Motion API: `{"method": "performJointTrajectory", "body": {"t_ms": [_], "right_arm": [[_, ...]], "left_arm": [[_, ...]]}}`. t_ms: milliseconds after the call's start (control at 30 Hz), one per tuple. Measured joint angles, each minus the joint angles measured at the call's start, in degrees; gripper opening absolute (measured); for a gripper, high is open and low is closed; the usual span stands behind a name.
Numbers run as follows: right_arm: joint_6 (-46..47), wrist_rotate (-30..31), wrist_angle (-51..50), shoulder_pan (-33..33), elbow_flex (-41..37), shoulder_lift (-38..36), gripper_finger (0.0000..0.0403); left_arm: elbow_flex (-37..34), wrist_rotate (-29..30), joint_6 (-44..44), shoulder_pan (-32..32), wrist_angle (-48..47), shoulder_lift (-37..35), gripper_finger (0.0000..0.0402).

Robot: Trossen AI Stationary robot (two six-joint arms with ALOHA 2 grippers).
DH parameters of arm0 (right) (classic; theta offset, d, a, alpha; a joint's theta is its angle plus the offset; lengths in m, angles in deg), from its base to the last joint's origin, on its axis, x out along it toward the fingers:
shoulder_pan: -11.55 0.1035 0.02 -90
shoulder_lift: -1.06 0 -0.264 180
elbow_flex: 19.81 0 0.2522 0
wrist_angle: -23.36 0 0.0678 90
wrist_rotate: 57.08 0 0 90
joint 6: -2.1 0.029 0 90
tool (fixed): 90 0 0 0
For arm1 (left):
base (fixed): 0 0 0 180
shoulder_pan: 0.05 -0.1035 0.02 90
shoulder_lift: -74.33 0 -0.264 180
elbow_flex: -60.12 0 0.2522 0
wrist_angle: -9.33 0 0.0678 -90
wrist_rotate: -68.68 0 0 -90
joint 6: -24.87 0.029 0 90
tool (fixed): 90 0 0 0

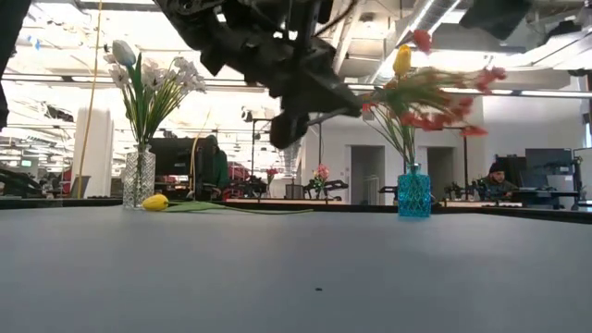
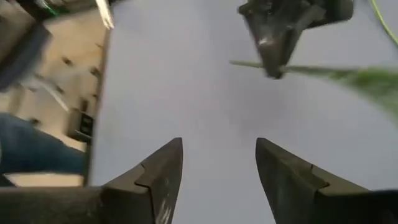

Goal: Sort flowers into vase by color
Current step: Put the orange flowers into the blue vase

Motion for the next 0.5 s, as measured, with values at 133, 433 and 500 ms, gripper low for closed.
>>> {"method": "performJointTrajectory", "body": {"t_ms": [133,433,500], "right_arm": [[4.7,1.7,1.2,3.6,-3.1,-6.3,0.0222],[11.5,19.0,14.3,10.1,-16.2,-17.7,0.0199],[7.3,19.2,23.3,8.5,-18.7,-18.0,0.0199]], "left_arm": [[0.0,7.3,2.4,0.0,0.6,-2.7,0.0000],[0.0,12.0,13.7,3.3,10.6,-6.6,0.0001],[0.0,11.2,15.9,4.6,13.5,-6.6,0.0001]]}}
